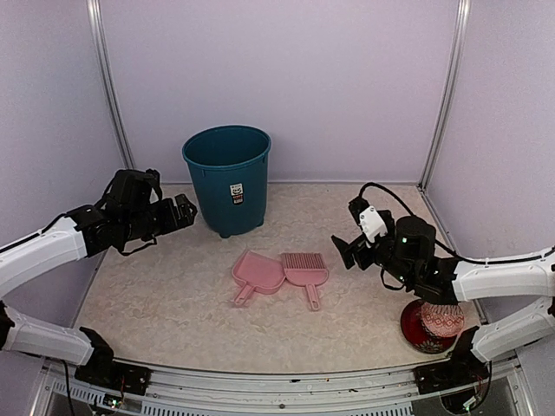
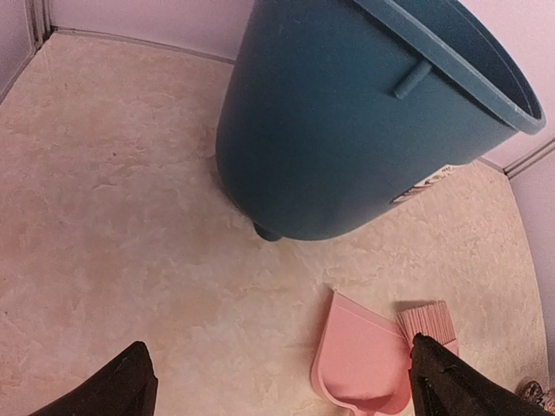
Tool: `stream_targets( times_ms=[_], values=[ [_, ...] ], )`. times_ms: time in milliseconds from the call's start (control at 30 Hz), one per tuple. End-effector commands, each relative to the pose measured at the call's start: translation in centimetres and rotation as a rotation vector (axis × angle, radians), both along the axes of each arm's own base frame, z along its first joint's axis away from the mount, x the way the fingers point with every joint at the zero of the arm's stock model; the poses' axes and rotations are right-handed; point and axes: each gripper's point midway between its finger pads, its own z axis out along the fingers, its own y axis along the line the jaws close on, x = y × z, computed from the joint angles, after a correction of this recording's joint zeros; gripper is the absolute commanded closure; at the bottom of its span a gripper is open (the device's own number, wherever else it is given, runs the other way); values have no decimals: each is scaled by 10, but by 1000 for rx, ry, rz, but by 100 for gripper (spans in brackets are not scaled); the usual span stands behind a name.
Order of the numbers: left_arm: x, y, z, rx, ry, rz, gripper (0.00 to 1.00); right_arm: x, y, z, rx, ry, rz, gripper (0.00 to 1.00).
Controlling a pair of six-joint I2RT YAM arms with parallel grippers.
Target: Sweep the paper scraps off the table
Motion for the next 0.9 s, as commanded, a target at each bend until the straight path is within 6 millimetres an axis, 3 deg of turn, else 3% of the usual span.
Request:
stream_targets(
  times_ms=[0, 167, 400, 600, 733, 867],
  values=[
    [6, 28, 16, 65, -69, 58, 1, 20, -54, 7, 59, 10, -189, 0],
    [16, 50, 36, 72, -168, 116, 1, 35, -108, 11, 92, -5, -339, 0],
    [20, 81, 55, 166, -340, 217, 1, 43, -166, 2, 92, -35, -460, 0],
    [23, 97, 43, 323, -391, 220, 2, 46, -211, -11, 137, -82, -534, 0],
    [34, 131, 27, 347, -361, 319, 2, 49, -225, -17, 142, -135, -547, 0],
    [45, 138, 8, 311, -358, 277, 2, 57, -230, -27, 123, -152, -555, 0]
  ],
)
